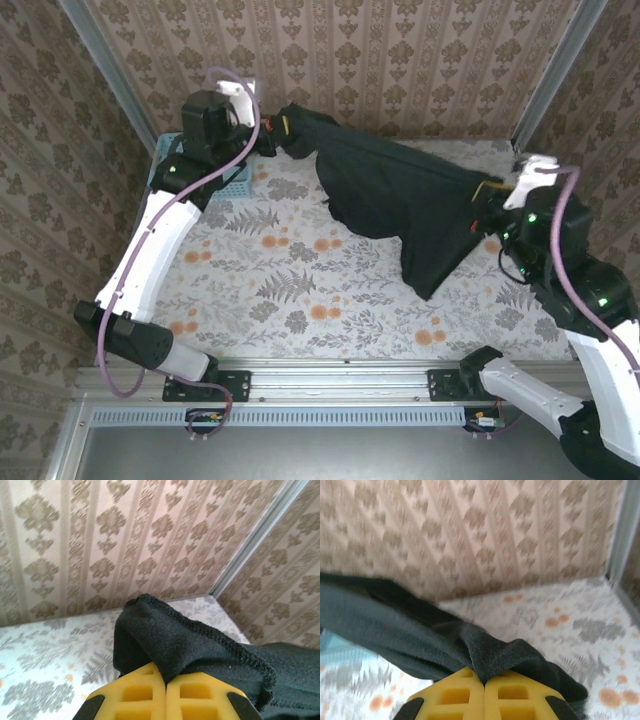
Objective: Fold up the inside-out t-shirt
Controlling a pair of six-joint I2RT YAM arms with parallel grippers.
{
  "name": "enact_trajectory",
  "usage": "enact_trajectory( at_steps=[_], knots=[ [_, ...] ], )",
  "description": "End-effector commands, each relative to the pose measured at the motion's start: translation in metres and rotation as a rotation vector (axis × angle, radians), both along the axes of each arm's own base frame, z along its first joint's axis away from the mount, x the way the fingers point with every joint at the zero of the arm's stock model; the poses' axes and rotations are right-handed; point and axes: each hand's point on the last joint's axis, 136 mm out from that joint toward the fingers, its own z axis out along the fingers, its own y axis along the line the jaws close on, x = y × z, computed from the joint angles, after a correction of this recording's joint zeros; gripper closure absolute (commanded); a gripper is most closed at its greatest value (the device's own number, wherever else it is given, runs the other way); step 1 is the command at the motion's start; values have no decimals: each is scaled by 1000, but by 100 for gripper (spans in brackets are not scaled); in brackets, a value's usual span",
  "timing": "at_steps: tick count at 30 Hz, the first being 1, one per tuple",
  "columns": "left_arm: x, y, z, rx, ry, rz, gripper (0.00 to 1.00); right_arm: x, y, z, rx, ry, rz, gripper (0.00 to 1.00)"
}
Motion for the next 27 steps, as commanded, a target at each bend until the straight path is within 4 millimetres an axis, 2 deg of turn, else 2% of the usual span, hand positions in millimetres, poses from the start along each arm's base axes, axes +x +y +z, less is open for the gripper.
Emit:
enact_trajectory(
  at_steps=[1, 3, 5, 7, 9, 10, 12, 14, 17, 20, 23, 25, 27],
  knots=[
    [26, 50, -127, 189, 253, 174, 100, -1, 48, -119, -139, 299, 147, 100],
    [12, 66, -176, 233, 357, 198, 100, -11, 88, -175, -116, 413, 256, 100],
    [-9, 78, -224, 274, 463, 210, 100, -24, 127, -220, -85, 492, 358, 100],
    [-29, 83, -260, 294, 546, 205, 97, -33, 156, -250, -72, 535, 430, 93],
    [-48, 89, -283, 305, 604, 204, 91, -35, 171, -267, -79, 567, 463, 83],
    [-58, 93, -292, 314, 628, 208, 88, -33, 173, -269, -99, 576, 463, 71],
    [-71, 101, -299, 326, 652, 231, 78, -22, 165, -260, -174, 549, 426, 43],
    [-80, 110, -301, 321, 652, 271, 60, -6, 151, -245, -216, 520, 369, 29],
    [-86, 120, -301, 287, 638, 335, 42, 27, 130, -229, -157, 525, 298, 23],
    [-86, 123, -303, 234, 638, 375, 29, 69, 108, -226, -104, 534, 201, 22],
    [-81, 111, -308, 181, 677, 344, 28, 111, 96, -234, -107, 558, 143, 21],
    [-80, 100, -313, 152, 712, 304, 36, 137, 85, -243, -100, 586, 94, 21],
    [-82, 94, -318, 148, 728, 288, 41, 161, 79, -254, -74, 614, 66, 21]
  ],
)
